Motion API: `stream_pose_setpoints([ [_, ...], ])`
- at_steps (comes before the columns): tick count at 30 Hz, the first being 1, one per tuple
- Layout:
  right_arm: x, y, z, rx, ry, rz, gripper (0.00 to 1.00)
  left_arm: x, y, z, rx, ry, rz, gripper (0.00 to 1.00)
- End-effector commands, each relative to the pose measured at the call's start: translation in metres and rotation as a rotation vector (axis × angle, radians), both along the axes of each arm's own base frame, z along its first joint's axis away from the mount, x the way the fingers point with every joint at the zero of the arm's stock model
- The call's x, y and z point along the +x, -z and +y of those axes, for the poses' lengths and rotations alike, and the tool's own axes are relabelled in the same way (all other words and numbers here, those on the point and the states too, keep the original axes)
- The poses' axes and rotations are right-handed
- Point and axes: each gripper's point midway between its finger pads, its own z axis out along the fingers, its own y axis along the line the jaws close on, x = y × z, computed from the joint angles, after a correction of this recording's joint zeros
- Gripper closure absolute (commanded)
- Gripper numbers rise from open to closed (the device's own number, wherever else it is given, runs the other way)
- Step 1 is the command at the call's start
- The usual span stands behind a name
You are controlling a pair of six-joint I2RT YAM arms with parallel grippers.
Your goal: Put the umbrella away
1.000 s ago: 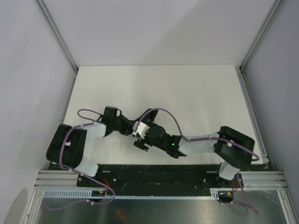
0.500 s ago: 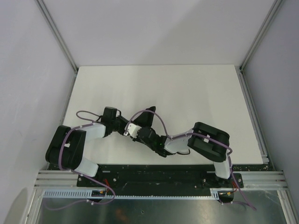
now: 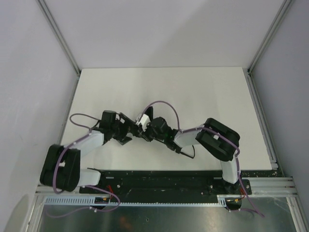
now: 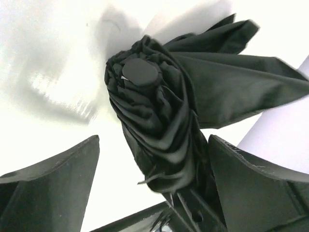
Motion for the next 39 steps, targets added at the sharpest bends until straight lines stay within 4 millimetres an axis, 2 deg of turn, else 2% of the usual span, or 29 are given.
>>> stream_pose_setpoints([
  [1, -0.073, 0.101, -0.049, -0.162, -0.108, 0.499, 1.00, 0.005, -0.027, 0.030, 0.070, 0.008, -0.143, 0.02],
  [4, -0.085, 0.106, -0.054, -0.119, -0.133, 0.637, 1.00, 0.007, -0.044, 0.050, 0.084, -0.021, -0.233, 0.01],
  [6, -0.091, 0.108, -0.056, -0.083, -0.146, 0.731, 1.00, 0.005, -0.053, 0.055, 0.085, -0.019, -0.278, 0.01],
  [12, -0.096, 0.114, -0.062, 0.020, -0.099, 1.010, 1.00, -0.007, -0.063, 0.044, 0.061, 0.067, -0.342, 0.01],
  [19, -0.091, 0.116, -0.059, 0.095, -0.015, 1.200, 1.00, -0.032, -0.041, 0.019, -0.019, 0.115, -0.240, 0.01],
  [28, -0.075, 0.114, -0.049, 0.159, 0.077, 1.264, 1.00, -0.052, -0.013, 0.004, -0.153, -0.062, 0.006, 0.00],
  [31, -0.072, 0.111, -0.046, 0.172, 0.076, 1.260, 1.00, -0.045, -0.004, 0.008, -0.148, -0.138, 0.027, 0.00],
  [35, -0.071, 0.108, -0.044, 0.174, 0.069, 1.251, 1.00, -0.023, -0.004, 0.013, -0.126, -0.192, -0.040, 0.01],
  [39, -0.071, 0.109, -0.045, 0.170, 0.065, 1.250, 1.00, -0.008, -0.001, 0.017, -0.105, -0.230, -0.085, 0.05],
])
